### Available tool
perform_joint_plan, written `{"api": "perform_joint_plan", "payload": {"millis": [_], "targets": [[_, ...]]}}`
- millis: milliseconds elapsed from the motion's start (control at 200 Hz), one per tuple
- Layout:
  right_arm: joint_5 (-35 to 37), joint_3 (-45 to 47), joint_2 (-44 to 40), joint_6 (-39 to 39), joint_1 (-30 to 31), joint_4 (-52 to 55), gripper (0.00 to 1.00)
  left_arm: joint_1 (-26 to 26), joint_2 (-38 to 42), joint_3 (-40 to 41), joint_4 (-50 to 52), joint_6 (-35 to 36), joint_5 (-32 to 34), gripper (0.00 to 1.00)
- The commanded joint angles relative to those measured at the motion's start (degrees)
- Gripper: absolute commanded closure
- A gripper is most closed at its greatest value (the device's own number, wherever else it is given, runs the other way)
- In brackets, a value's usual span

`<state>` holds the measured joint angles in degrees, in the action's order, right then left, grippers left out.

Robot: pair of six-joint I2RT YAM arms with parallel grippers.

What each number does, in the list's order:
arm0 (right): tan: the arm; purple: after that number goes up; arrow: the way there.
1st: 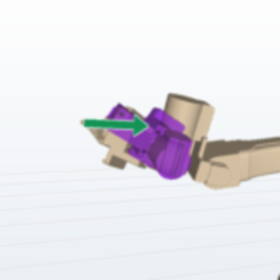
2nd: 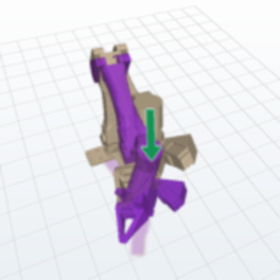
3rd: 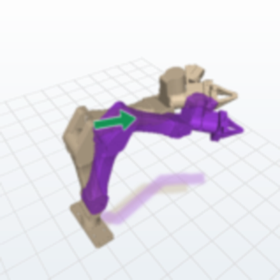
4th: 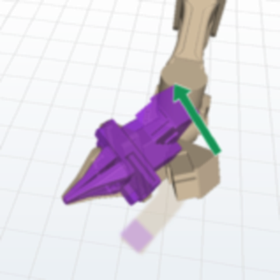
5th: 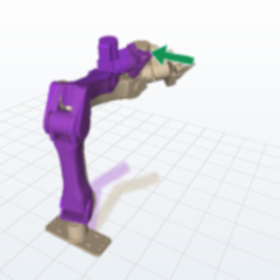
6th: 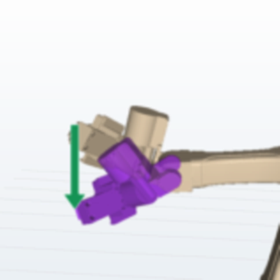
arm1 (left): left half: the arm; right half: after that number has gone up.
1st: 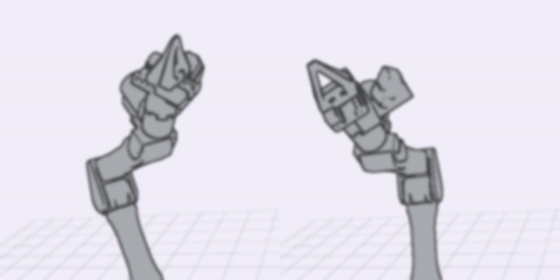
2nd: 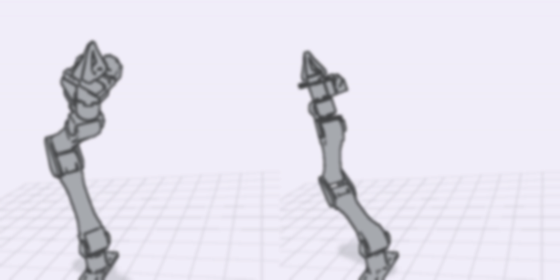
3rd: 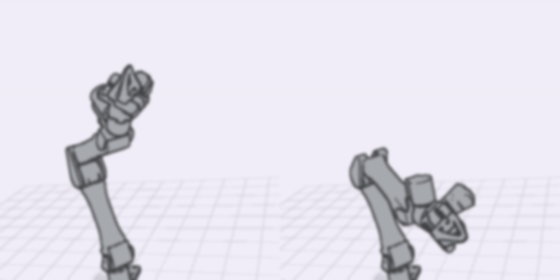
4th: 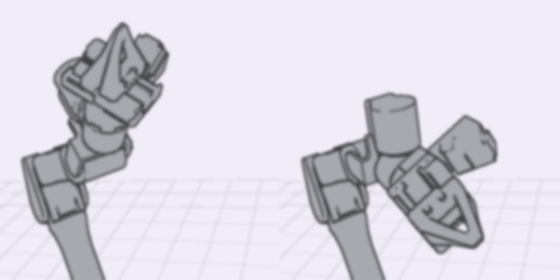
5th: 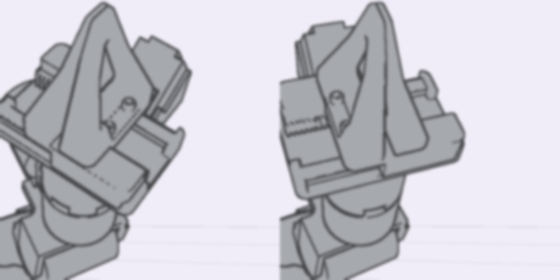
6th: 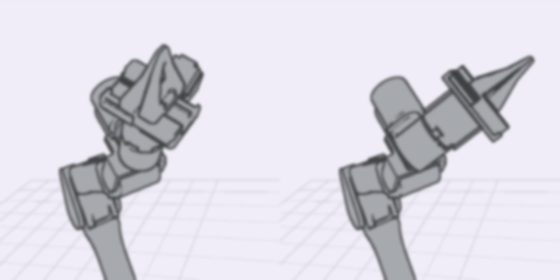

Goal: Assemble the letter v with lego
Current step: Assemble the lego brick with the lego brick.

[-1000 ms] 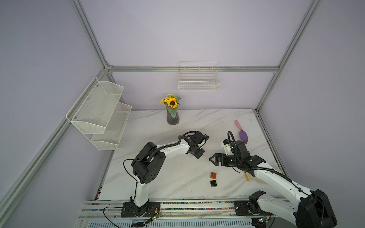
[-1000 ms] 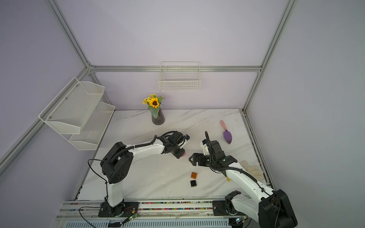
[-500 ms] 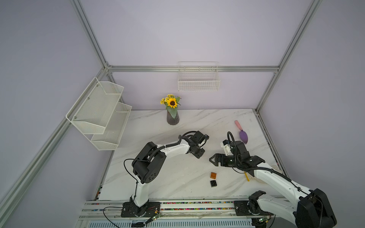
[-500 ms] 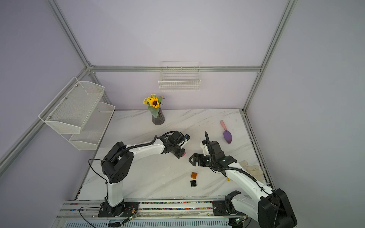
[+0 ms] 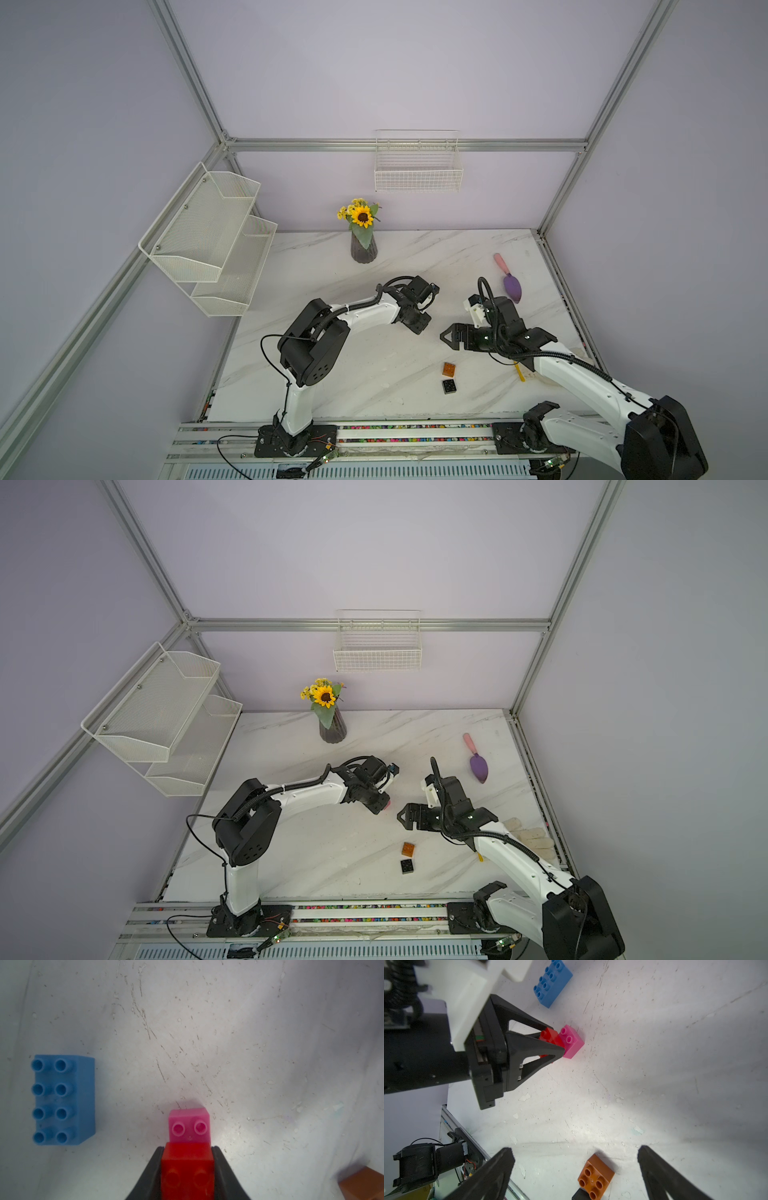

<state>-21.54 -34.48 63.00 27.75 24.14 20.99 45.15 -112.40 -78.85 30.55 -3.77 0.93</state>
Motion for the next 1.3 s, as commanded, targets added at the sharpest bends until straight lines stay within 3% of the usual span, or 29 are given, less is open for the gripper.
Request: {"api": "perform_joint_plan", "payload": {"millis": [0,320,720,1290], "targets": [[-0.3,-0.1,0.2,-1.0,-0.2,-1.2,0.03,0.2,-2.9,0.3,7.1,1.8,2.2,0.87],[-0.3,0.0,0.5,-1.0,-0.2,-0.9,0.03,0.2,-6.6,-3.5,9.7,2.4,1.7,0.87],[-0.1,-0.5,1.1,-1.7,-0.2,-0.4,0.03,0.4,-5.8,-0.7,10.1,1.9,0.3,0.87],[0.1,-1.4,2.0,-2.6,-0.2,0.4,0.03,-0.4,-8.2,-8.4,21.9,7.8,0.9,0.87]]}}
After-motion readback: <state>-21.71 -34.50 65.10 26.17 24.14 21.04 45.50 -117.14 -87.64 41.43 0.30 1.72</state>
